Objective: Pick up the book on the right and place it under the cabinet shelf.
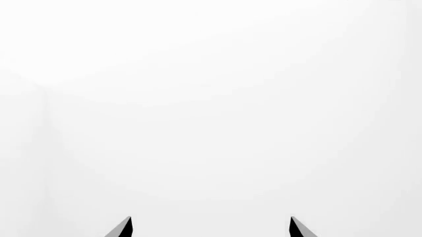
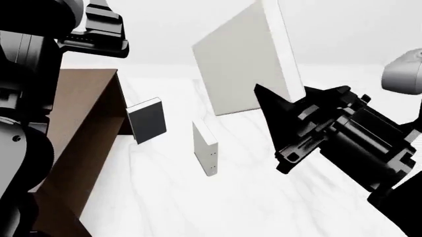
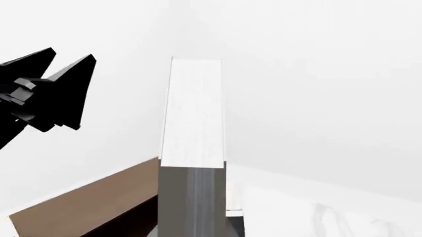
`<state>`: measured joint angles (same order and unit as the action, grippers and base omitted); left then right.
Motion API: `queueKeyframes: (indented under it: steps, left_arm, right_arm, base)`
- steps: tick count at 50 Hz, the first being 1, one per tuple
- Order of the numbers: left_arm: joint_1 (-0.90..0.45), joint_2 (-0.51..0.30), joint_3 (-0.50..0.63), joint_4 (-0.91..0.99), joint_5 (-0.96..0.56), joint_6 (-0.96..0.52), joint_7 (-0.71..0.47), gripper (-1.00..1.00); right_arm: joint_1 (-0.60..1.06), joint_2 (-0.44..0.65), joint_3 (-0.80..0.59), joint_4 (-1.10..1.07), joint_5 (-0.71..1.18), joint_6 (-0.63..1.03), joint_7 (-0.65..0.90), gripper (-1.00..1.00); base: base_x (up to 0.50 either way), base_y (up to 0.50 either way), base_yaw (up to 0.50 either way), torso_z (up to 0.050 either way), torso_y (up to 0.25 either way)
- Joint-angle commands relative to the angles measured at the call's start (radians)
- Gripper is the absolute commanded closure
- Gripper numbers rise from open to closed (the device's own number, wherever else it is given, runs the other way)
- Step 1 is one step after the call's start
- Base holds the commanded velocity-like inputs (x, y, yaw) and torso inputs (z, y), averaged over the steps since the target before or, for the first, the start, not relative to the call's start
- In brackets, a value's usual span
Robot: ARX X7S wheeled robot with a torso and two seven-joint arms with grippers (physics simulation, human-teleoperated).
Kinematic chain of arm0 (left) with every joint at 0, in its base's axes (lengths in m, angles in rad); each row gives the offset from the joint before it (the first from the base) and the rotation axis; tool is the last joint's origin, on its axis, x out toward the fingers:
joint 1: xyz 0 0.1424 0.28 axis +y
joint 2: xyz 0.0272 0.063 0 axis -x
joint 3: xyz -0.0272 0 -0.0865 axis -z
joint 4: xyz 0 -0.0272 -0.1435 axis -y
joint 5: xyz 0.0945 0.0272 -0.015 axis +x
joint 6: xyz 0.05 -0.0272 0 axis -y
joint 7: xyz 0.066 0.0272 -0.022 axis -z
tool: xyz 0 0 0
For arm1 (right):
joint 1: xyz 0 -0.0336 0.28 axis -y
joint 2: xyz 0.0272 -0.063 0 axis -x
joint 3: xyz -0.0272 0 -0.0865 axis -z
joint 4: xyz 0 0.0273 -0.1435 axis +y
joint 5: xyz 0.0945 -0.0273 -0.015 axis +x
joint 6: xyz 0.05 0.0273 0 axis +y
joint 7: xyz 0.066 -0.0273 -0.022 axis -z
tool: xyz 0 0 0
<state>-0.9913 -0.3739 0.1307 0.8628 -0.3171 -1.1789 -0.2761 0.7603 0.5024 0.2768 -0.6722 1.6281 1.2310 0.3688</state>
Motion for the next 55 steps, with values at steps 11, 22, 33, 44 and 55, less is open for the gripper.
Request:
queueKeyframes:
  steps: [11,22,33,44,55]
  left_arm:
    - [0.003,-0.007,-0.003,0.009,-0.005,0.003,-0.010,-1.00]
    - [0.020,-0.009,0.000,0.013,-0.005,0.018,-0.016,-1.00]
    - [0.031,-0.011,0.006,0.007,-0.006,0.032,-0.019,-1.00]
    - [0.013,-0.011,0.018,0.006,-0.013,0.018,-0.021,-1.00]
    - [0.036,-0.015,0.020,-0.005,-0.011,0.046,-0.023,-1.00]
  right_arm:
    - [-0.256,-0.191,0.072,-0.153,0.034,-0.060,-0.033,1.00]
    - [-0.417,-0.318,0.003,-0.176,-0.238,-0.065,-0.270,1.00]
    - [-0.539,-0.394,-0.093,-0.136,-0.394,-0.132,-0.403,1.00]
    - [-0.632,-0.424,-0.157,-0.034,-0.502,-0.219,-0.518,1.00]
    - [-0.728,-0.454,-0.231,0.045,-0.559,-0.302,-0.603,1.00]
  base:
    - [0.00,0.00,0.00,0.000,0.001]
    - [0.00,0.00,0.00,0.000,0.001]
    - [0.00,0.00,0.00,0.001,0.001]
    - [0.00,0.00,0.00,0.000,0.001]
    - [0.00,0.00,0.00,0.000,0.001]
